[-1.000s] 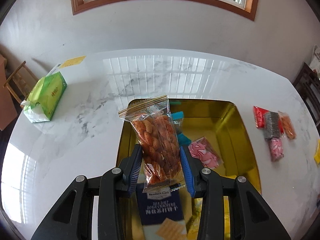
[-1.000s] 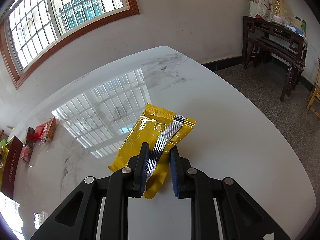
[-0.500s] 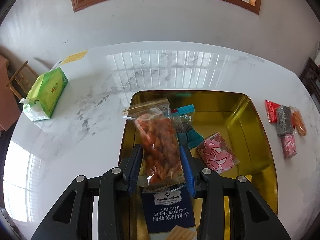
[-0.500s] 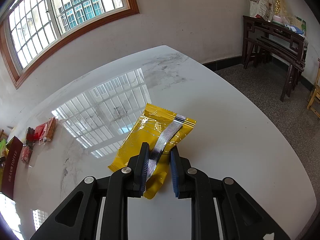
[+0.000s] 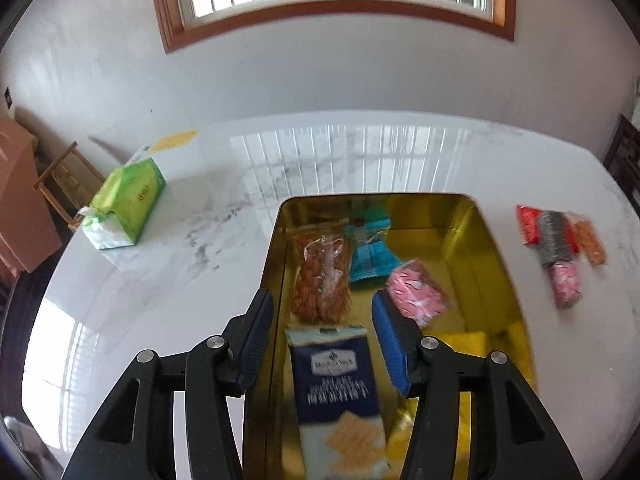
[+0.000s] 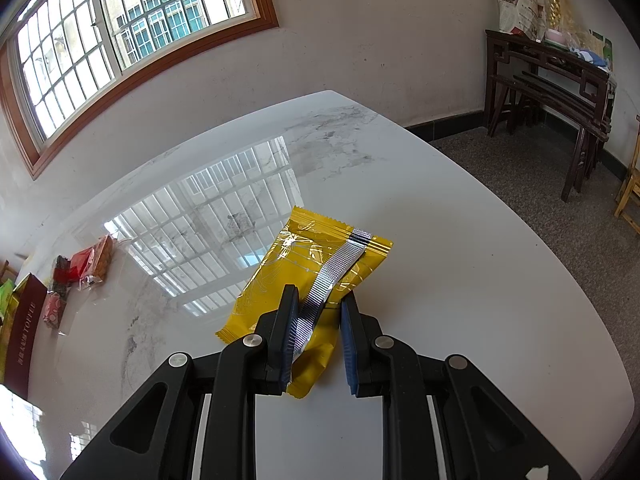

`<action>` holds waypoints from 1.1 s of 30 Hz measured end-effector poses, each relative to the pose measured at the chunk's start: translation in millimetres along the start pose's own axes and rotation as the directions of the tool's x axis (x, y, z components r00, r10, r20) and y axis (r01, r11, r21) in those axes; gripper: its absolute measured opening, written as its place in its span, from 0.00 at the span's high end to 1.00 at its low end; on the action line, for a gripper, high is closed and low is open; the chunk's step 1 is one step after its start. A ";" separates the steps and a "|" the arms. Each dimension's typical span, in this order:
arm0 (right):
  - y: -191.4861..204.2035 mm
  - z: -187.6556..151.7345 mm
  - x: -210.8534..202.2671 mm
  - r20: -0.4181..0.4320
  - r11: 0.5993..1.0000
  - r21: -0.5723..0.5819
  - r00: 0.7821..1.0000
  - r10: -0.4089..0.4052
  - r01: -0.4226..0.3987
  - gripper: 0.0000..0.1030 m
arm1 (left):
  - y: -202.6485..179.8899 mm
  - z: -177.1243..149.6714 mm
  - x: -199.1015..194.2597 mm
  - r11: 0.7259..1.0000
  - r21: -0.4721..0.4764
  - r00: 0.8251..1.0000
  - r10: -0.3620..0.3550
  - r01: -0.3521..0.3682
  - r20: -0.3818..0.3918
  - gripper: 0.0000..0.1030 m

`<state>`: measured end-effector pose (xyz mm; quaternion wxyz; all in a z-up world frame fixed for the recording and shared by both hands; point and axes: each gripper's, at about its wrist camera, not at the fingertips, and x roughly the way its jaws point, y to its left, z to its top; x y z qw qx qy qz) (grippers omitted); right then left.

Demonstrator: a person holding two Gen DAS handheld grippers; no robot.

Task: Organize snacks
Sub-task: 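Withdraw the left tool from the tin, then carry the yellow pack toward the tin with the right tool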

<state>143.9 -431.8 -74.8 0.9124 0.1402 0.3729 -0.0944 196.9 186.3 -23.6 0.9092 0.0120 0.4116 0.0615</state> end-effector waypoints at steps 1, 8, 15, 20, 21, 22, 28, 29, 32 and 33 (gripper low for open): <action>-0.3 0.0 0.0 0.000 1.000 0.000 1.000 0.000 0.000 0.83 | -0.2 -3.1 -7.0 1.000 -0.004 1.000 -0.001 0.001 0.015 0.44; -1.0 -0.5 0.4 0.002 1.000 0.001 1.000 0.000 0.000 0.83 | -1.2 -47.7 -68.7 0.999 -0.033 0.990 0.010 -0.005 0.140 0.34; 1.4 -2.0 -1.6 0.007 1.000 -0.001 1.000 0.012 -0.012 0.83 | -4.2 -102.9 -104.3 0.995 -0.090 0.982 -0.034 0.052 0.188 0.34; 7.8 -4.0 -3.3 0.009 1.000 -0.008 1.000 0.026 -0.026 0.83 | -5.4 -132.3 -90.5 0.990 -0.124 0.993 -0.050 0.063 0.108 0.34; 9.6 -4.5 -3.5 0.008 1.000 -0.010 1.000 0.029 -0.029 0.83 | -5.3 -135.1 -86.9 0.990 -0.127 0.994 -0.051 0.063 0.097 0.34; 11.7 -4.8 -4.1 0.007 0.999 -0.010 0.999 0.032 -0.032 0.83 | -4.8 -138.9 -83.0 0.989 -0.133 0.996 -0.047 0.058 0.081 0.34; 33.1 -7.2 -6.8 -0.003 0.997 -0.023 0.997 0.075 -0.075 0.84 | -6.0 -155.1 -74.9 0.990 -0.133 0.997 -0.027 0.036 0.070 0.34; 40.1 -6.8 -8.3 -0.004 0.996 -0.027 0.996 0.091 -0.091 0.85 | -6.5 -156.6 -73.9 0.991 -0.129 0.997 -0.021 0.030 0.068 0.34; 66.6 -4.6 -13.3 -0.006 0.989 -0.065 0.991 0.130 -0.131 0.87 | -6.4 -160.7 -71.4 0.990 -0.136 0.998 -0.022 0.031 0.066 0.34; 75.8 -3.8 -14.0 -0.006 0.987 -0.078 0.990 0.141 -0.141 0.88 | -5.4 -161.9 -70.6 0.989 -0.142 0.998 -0.026 0.035 0.064 0.34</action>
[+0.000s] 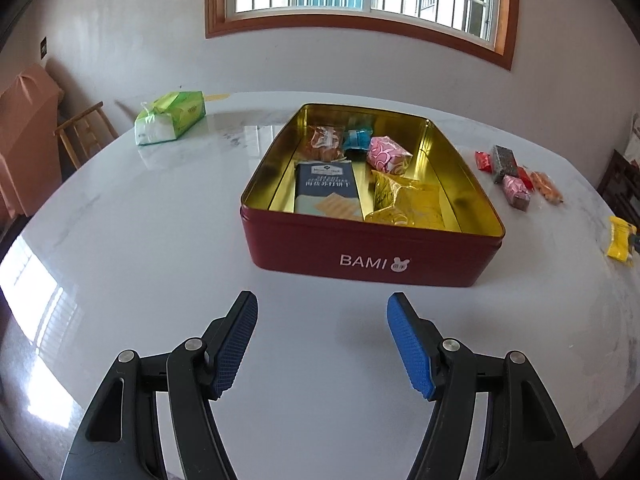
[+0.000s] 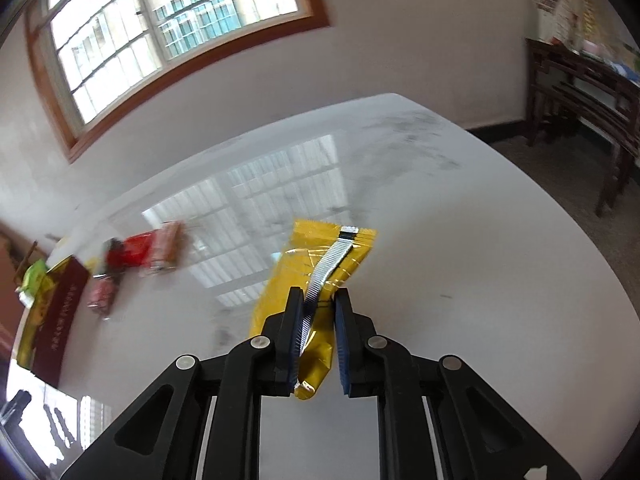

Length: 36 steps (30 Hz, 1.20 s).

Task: Organize snacks
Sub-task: 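Carry the yellow pack toward the tin with the right tool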

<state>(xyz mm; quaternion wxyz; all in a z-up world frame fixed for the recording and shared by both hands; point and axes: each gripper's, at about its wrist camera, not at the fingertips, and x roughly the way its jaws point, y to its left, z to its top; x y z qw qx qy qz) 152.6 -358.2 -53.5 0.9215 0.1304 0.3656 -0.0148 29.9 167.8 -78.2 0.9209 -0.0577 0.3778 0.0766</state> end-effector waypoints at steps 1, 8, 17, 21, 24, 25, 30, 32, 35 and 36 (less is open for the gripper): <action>10.4 1.6 0.3 0.000 1.000 -0.016 1.000 0.012 -0.012 0.88 | 0.8 -1.2 1.4 1.000 -0.006 1.000 -0.003 0.003 -0.005 0.34; 103.0 15.7 4.5 -0.006 0.983 -0.129 0.992 0.128 -0.128 0.94 | 3.4 -8.7 7.7 0.999 -0.025 0.999 -0.025 0.025 -0.024 0.34; 130.0 18.9 5.4 -0.027 0.980 -0.156 0.992 0.123 -0.125 0.96 | 4.8 -9.9 5.2 0.998 -0.024 0.998 -0.062 0.062 -0.016 0.34; 135.8 19.7 15.2 -0.094 0.981 -0.179 0.994 0.053 -0.069 0.57 | 5.5 -10.3 5.2 0.996 -0.042 0.997 -0.081 0.080 -0.017 0.34; 158.4 10.6 20.4 -0.072 0.960 -0.278 0.996 -0.047 0.025 0.13 | 3.6 -11.2 6.4 0.995 -0.043 0.995 -0.093 0.092 -0.026 0.34; 165.9 8.0 23.9 -0.075 0.951 -0.306 0.995 -0.064 0.039 0.13 | 3.0 -11.7 7.0 0.995 -0.043 0.995 -0.095 0.094 -0.029 0.34; 176.2 -0.6 57.3 -0.152 0.936 -0.331 0.973 -0.175 0.117 0.10 | 0.5 -11.0 7.5 0.994 -0.035 0.993 -0.108 0.107 -0.038 0.34; 166.0 -2.3 68.3 -0.202 0.949 -0.294 0.964 -0.175 0.111 0.10 | 0.9 -10.5 6.2 0.993 -0.039 0.993 -0.115 0.114 -0.035 0.34; 154.9 -4.9 77.3 -0.252 0.965 -0.251 0.958 -0.135 0.070 0.36 | 0.3 -9.9 3.9 0.992 -0.033 0.992 -0.121 0.120 -0.024 0.34; 153.7 -6.7 78.4 -0.238 0.958 -0.272 0.957 -0.163 0.095 0.51 | -0.6 -10.0 3.0 0.993 -0.026 0.993 -0.118 0.117 -0.021 0.34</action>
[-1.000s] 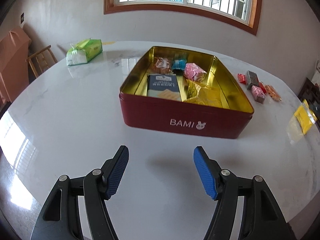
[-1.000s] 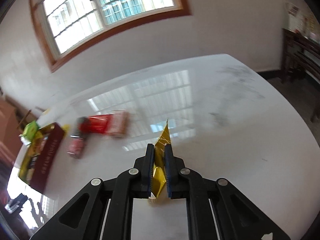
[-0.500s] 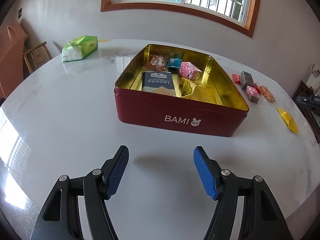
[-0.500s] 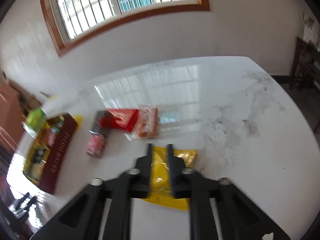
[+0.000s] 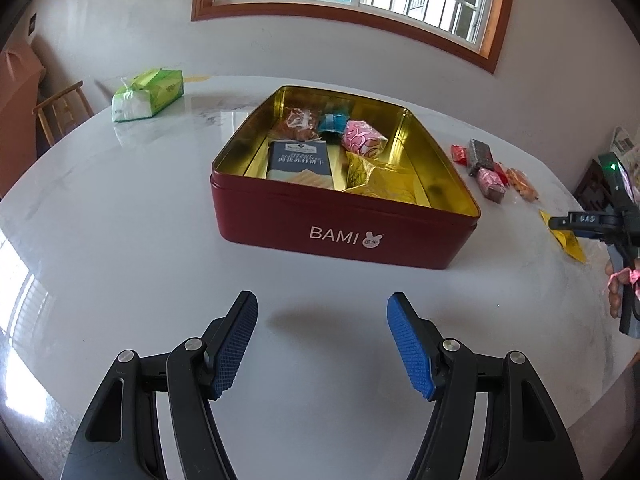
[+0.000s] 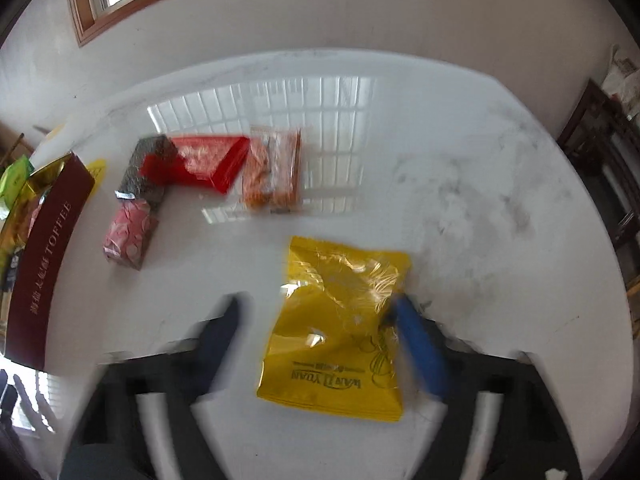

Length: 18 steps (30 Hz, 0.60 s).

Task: Organize snacks
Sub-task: 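Carry the yellow pack toward the tin with the right tool, then lower the yellow pack into the tin and open the right tool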

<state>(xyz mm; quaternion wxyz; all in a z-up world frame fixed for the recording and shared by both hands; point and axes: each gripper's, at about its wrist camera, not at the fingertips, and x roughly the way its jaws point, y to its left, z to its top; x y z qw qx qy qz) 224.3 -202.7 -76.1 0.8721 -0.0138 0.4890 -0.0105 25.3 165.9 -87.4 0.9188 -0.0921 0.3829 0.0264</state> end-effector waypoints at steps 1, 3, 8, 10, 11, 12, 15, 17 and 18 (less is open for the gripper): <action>0.1 -1.4 -0.3 0.017 1.000 -0.028 1.000 -0.007 0.007 0.52 | -0.6 0.1 -0.9 1.000 0.004 1.000 0.001 -0.001 0.004 0.34; 0.2 -2.1 -1.4 0.024 0.998 -0.060 0.999 0.033 -0.031 0.53 | -1.4 0.5 -2.7 1.000 0.008 1.000 -0.005 0.005 0.011 0.34; -0.3 -0.4 -21.9 0.092 0.991 -0.064 0.989 0.119 -0.114 0.61 | -1.2 0.4 -7.5 1.000 0.007 1.000 -0.013 0.013 0.022 0.34; 5.3 5.8 -32.8 0.109 0.987 -0.050 0.981 0.159 -0.155 0.64 | -1.1 -0.2 -10.0 1.000 0.011 1.000 -0.012 0.012 0.028 0.34; 10.2 9.3 -38.5 0.118 0.983 -0.049 0.977 0.179 -0.175 0.64 | -1.2 -0.3 -10.8 1.000 0.014 1.000 -0.012 0.012 0.029 0.34; 15.7 14.0 -43.5 0.125 0.978 -0.047 0.970 0.208 -0.203 0.64 | -1.4 -1.3 -11.9 1.000 0.018 0.999 -0.013 0.012 0.030 0.34; 42.9 35.1 -55.6 0.135 0.951 -0.052 0.942 0.308 -0.304 0.64 | -1.6 -4.1 -13.2 1.000 0.023 0.999 -0.020 0.019 0.026 0.34; 69.6 48.5 -64.6 0.133 0.922 -0.072 0.913 0.387 -0.380 0.64 | -1.7 -5.7 -12.9 0.999 0.020 0.999 -0.031 0.030 0.015 0.34; 81.3 52.6 -67.2 0.128 0.909 -0.074 0.900 0.417 -0.411 0.64 | -1.7 -6.9 -13.1 0.999 0.014 0.999 -0.037 0.037 0.011 0.34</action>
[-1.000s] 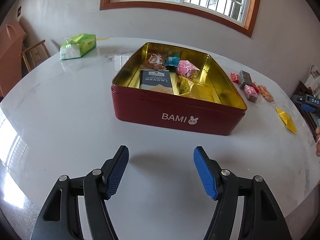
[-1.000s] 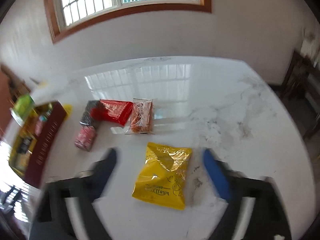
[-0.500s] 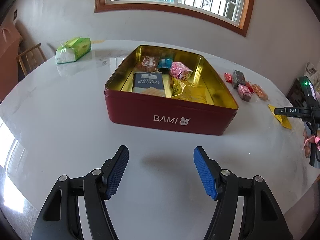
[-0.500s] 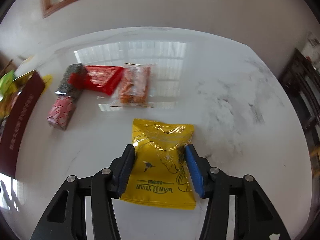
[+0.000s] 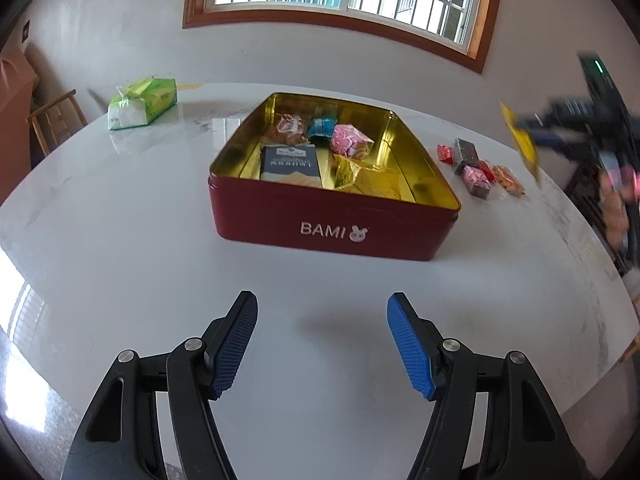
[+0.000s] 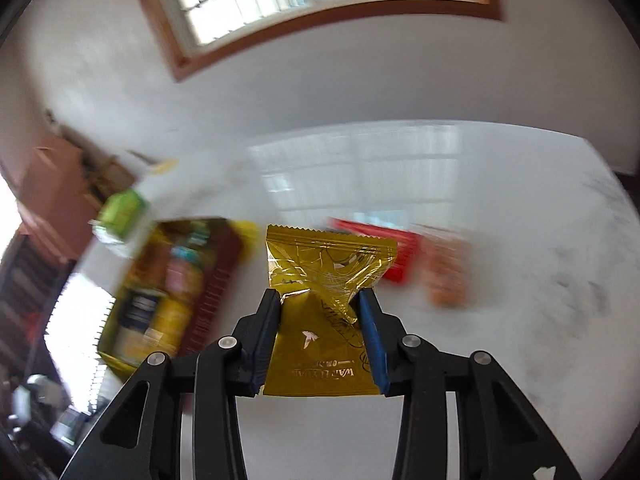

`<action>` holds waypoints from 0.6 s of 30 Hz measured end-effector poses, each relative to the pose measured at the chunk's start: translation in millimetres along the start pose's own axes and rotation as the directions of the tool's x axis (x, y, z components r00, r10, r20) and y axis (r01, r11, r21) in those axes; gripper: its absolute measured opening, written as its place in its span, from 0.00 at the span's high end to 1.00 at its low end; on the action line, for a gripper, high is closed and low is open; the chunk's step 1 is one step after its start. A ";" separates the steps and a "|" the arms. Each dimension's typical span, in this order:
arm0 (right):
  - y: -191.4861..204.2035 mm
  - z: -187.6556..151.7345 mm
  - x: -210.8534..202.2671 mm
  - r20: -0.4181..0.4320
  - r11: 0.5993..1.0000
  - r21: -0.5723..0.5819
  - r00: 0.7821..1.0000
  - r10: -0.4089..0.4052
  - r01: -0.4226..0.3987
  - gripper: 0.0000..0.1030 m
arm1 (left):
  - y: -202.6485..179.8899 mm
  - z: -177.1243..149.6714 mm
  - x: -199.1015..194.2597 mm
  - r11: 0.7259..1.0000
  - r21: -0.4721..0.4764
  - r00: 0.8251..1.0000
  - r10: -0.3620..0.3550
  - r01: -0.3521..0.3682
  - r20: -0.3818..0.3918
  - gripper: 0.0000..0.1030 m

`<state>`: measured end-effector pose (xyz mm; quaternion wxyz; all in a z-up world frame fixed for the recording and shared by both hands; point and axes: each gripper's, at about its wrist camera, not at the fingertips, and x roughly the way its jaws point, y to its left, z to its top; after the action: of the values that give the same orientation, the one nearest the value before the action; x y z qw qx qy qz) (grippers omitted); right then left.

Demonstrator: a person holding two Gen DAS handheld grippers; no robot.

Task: Organize snacks
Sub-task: 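Lower the yellow pack into the tin and open the right tool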

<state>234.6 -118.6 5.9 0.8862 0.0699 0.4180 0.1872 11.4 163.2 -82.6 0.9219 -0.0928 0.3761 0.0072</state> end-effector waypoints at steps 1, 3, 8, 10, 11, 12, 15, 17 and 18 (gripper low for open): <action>14.5 7.9 7.0 -0.009 0.999 0.004 0.999 0.047 -0.047 0.64 | -0.2 -0.7 -0.3 1.000 -0.006 1.000 -0.007 0.007 -0.003 0.34; 38.0 15.5 17.3 -0.021 0.995 0.000 0.995 0.099 -0.099 0.64 | 0.2 -1.9 -1.9 1.000 -0.018 1.000 -0.023 0.023 -0.007 0.34; 103.1 33.2 61.0 -0.070 0.984 -0.064 0.984 0.164 -0.169 0.64 | 0.5 -3.8 -2.5 0.998 -0.036 0.998 -0.044 0.042 -0.040 0.33; 119.7 35.7 77.3 -0.090 0.982 -0.086 0.983 0.160 -0.168 0.64 | 0.5 -4.9 -4.7 0.999 -0.035 0.998 -0.042 0.041 -0.045 0.29; 127.4 36.2 88.2 -0.103 0.982 -0.097 0.983 0.150 -0.160 0.64 | 0.4 -5.4 -6.3 0.999 -0.033 0.998 -0.034 0.032 -0.053 0.27; 133.0 36.6 96.2 -0.116 0.982 -0.102 0.983 0.145 -0.157 0.64 | 0.4 -6.2 -8.3 0.999 -0.030 0.998 -0.022 0.021 -0.052 0.24; 144.9 37.7 116.5 -0.135 0.983 -0.123 0.984 0.119 -0.136 0.64 | -0.4 -8.1 -16.7 1.000 -0.013 0.999 0.013 -0.014 -0.043 0.07; 150.9 39.1 128.0 -0.149 0.983 -0.138 0.984 0.099 -0.120 0.64 | -0.4 -9.7 -21.2 0.999 -0.020 0.999 0.031 -0.032 -0.044 0.04; 150.1 40.1 133.2 -0.159 0.984 -0.136 0.983 0.095 -0.117 0.64 | -0.2 -11.0 -24.5 0.999 -0.023 0.999 0.024 -0.025 -0.042 0.04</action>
<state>301.7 72.8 -21.5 0.8433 0.0130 0.4651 0.2690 -13.8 162.4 -73.3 0.9126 -0.0994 0.3961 0.0209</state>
